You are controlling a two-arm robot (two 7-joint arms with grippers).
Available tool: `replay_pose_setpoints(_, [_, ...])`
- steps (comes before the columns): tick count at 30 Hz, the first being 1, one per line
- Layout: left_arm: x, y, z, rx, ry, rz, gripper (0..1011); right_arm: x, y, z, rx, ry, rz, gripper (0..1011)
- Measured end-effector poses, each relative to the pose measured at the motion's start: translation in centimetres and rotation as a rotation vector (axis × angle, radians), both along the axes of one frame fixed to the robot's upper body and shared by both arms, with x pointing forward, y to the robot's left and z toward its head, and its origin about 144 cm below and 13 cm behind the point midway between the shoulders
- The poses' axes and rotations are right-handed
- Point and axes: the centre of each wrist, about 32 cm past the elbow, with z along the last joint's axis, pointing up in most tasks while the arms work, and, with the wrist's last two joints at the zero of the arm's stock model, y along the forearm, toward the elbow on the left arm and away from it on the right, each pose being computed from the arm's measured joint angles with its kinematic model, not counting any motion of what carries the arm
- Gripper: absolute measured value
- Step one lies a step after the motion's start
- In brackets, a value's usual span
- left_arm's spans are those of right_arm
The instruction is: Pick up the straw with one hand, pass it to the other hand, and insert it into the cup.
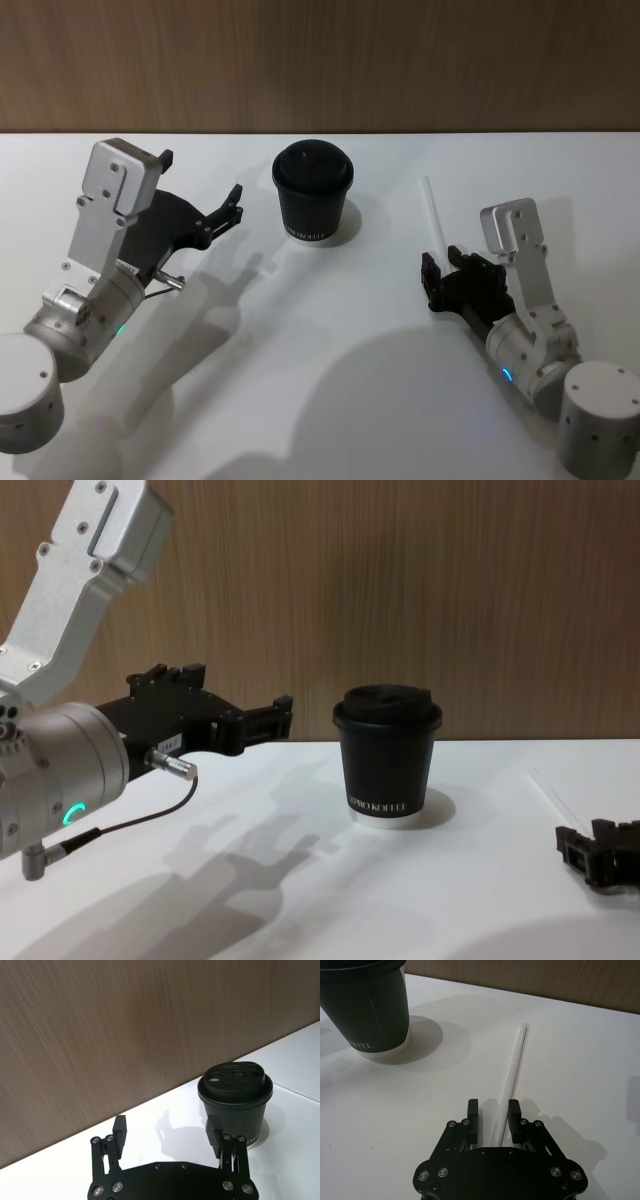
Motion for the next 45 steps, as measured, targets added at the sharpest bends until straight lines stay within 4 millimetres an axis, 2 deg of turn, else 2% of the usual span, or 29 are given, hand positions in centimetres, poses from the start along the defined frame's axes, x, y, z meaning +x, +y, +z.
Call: replay_pose_setpoints(45, [0.00,0.00,0.00,0.000,0.000,0.000,1000,0.01,0.02,-0.02,0.000,-0.002,0.000,83])
